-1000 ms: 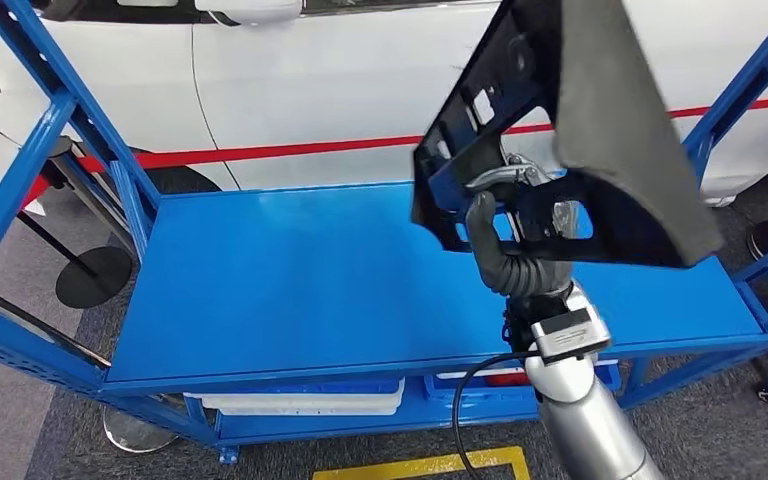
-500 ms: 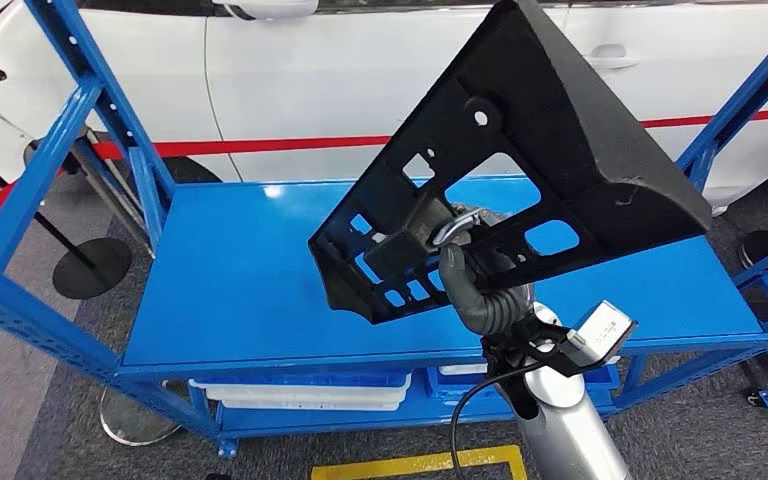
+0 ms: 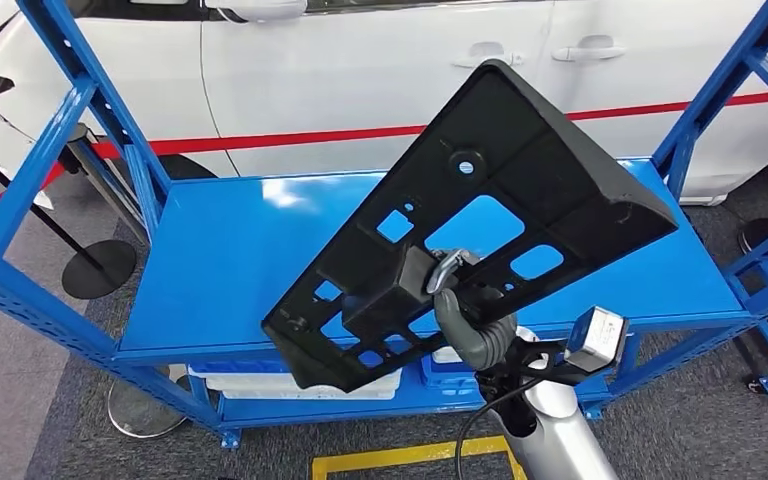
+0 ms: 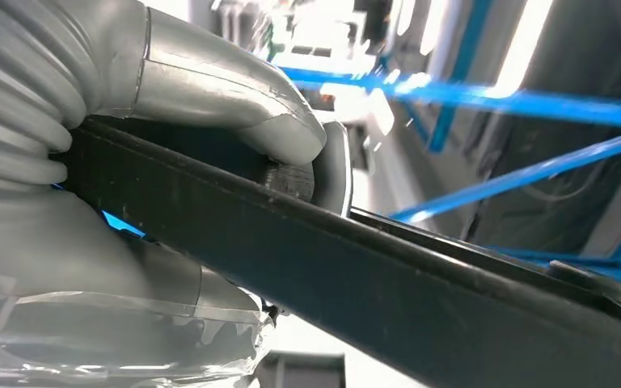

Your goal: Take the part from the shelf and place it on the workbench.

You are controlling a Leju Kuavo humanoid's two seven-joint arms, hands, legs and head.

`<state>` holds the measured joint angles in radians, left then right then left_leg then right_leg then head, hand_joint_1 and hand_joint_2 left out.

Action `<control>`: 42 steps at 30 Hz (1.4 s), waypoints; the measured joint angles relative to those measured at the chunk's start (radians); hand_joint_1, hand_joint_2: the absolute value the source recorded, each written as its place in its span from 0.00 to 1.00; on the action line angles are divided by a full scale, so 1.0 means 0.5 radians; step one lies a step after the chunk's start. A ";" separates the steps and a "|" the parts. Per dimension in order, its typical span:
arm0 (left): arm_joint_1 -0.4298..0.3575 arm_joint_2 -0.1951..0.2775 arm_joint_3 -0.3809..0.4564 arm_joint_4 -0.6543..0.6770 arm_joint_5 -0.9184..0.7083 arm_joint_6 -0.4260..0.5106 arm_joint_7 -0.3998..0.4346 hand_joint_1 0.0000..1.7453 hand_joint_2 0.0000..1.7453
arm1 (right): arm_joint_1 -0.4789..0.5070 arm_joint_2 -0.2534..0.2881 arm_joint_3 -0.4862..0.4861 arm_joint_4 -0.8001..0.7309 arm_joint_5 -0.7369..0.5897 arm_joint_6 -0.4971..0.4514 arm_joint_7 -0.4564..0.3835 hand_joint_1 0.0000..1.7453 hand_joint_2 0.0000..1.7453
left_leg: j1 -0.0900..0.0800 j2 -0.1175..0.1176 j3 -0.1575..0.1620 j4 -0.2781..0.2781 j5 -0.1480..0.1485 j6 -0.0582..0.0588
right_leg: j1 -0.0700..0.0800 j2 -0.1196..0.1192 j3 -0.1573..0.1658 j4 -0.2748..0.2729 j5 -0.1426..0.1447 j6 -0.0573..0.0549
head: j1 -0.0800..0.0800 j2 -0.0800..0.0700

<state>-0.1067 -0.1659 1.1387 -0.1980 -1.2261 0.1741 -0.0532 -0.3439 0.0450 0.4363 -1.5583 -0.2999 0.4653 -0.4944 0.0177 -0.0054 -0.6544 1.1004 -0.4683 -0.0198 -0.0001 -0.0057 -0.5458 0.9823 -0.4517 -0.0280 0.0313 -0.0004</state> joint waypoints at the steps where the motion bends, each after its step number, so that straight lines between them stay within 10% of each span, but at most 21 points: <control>1: 0.000 0.000 0.000 0.000 0.000 -0.002 0.002 0.00 1.00 | 0.005 0.007 -0.001 0.015 -0.018 0.040 0.006 1.00 1.00 | -0.001 -0.001 -0.042 0.121 -0.085 -0.003 | 0.004 -0.002 -0.015 0.000 0.011 -0.010 | -0.003 0.000; 4: 0.001 0.001 0.000 0.000 -0.006 -0.006 0.009 0.00 1.00 | 0.038 0.015 -0.009 0.080 -0.080 0.169 0.039 1.00 1.00 | 0.000 0.000 -0.102 0.396 -0.219 -0.011 | 0.013 -0.006 -0.070 0.023 0.035 -0.015 | -0.008 0.000; 9: -0.003 0.002 -0.011 0.000 -0.041 -0.011 0.016 0.00 1.00 | 0.102 0.026 -0.022 0.179 -0.234 0.373 0.053 1.00 1.00 | -0.009 -0.001 0.224 -0.091 -0.065 0.013 | 0.017 -0.007 -0.147 0.095 0.051 0.009 | -0.008 0.000; 13: -0.005 0.001 -0.021 0.000 -0.062 -0.021 0.024 0.00 1.00 | 0.174 0.042 -0.051 0.229 -0.356 0.463 0.062 1.00 1.00 | -0.010 0.001 0.217 -0.134 -0.033 0.060 | 0.017 0.000 -0.170 0.110 0.065 0.059 | -0.009 0.000; 19: -0.006 0.001 -0.030 0.000 -0.064 -0.024 0.029 0.00 1.00 | 0.242 0.046 -0.104 0.289 -0.384 0.483 0.080 1.00 1.00 | -0.001 0.009 0.115 -0.146 0.056 0.094 | -0.017 0.010 -0.354 0.643 -0.276 0.123 | -0.003 0.000; 25: -0.007 -0.001 -0.039 0.000 -0.087 -0.019 0.027 0.00 1.00 | 0.291 0.064 -0.237 0.503 -0.531 0.509 0.137 1.00 1.00 | 0.000 0.003 0.069 -0.153 0.121 0.047 | -0.008 0.010 0.061 0.057 -0.097 0.088 | -0.004 0.000; 29: -0.006 0.004 -0.069 0.000 -0.145 -0.028 0.021 0.00 1.00 | 0.416 0.060 -0.367 0.667 -0.458 0.752 -0.105 1.00 1.00 | 0.004 0.001 0.050 -0.139 0.110 -0.002 | -0.004 0.004 0.042 0.013 -0.050 0.028 | -0.005 0.000; 33: -0.011 0.025 -0.110 0.000 -0.192 -0.052 0.027 0.00 1.00 | 0.592 0.076 -0.457 0.584 -0.362 0.907 -0.195 1.00 1.00 | 0.006 0.003 -0.093 0.302 -0.202 -0.014 | -0.001 -0.002 -0.020 0.009 0.004 -0.012 | -0.019 0.000; 35: -0.012 0.034 -0.125 0.000 -0.204 -0.057 0.029 0.00 1.00 | 0.650 0.089 -0.489 0.517 -0.351 0.922 -0.183 1.00 1.00 | 0.005 0.003 -0.080 0.396 -0.230 -0.013 | 0.008 -0.001 -0.061 0.028 0.021 -0.013 | -0.020 0.000; 39: -0.024 0.047 -0.153 0.000 -0.213 -0.060 0.029 0.00 1.00 | 0.701 0.128 -0.533 0.346 -0.342 1.047 -0.238 1.00 1.00 | -0.007 0.003 0.248 -0.062 -0.095 0.017 | 0.017 0.005 -0.125 0.084 0.039 0.004 | -0.018 0.000; 42: -0.030 0.052 -0.166 0.000 -0.215 -0.060 0.029 0.00 1.00 | 0.711 0.169 -0.538 0.208 -0.317 1.117 -0.281 1.00 1.00 | -0.021 0.001 0.274 -0.145 -0.076 0.041 | 0.017 0.008 -0.138 0.094 0.062 0.037 | -0.022 0.000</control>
<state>-0.1218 -0.1400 1.0556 -0.1980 -1.3334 0.1442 -0.0389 0.0116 0.1296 0.1673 -1.4545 -0.4583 1.0239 -0.6349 0.0071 -0.0048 -0.5172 1.0277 -0.5063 0.0007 0.0084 -0.0018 -0.6148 1.0294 -0.4205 -0.0096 0.0201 -0.0004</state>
